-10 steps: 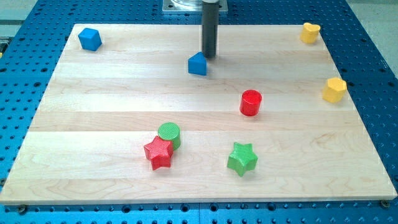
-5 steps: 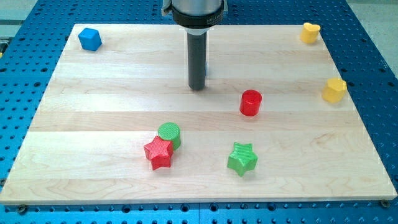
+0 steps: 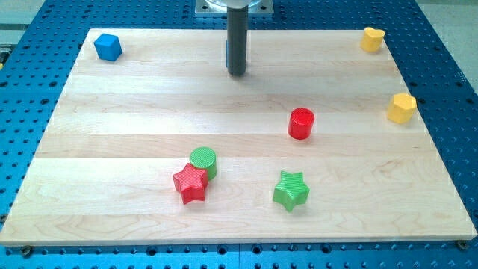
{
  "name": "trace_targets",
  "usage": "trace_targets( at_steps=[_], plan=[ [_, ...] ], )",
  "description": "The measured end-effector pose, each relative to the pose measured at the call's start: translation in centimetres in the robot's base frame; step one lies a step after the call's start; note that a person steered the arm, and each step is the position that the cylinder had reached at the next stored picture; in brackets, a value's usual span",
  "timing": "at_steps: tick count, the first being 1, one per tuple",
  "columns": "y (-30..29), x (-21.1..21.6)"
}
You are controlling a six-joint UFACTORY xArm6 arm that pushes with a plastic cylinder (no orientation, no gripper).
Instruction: Push the triangle towards the top center of the board
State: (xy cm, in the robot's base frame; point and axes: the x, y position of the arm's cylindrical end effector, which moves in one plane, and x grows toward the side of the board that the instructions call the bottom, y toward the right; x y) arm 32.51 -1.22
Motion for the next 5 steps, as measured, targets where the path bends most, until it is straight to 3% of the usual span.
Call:
trace_targets(
  at_steps=[1, 3, 5],
  plan=[
    [-2.6, 0.5],
    [-1.9, -4.1],
    [-0.9, -5.5]
  ],
)
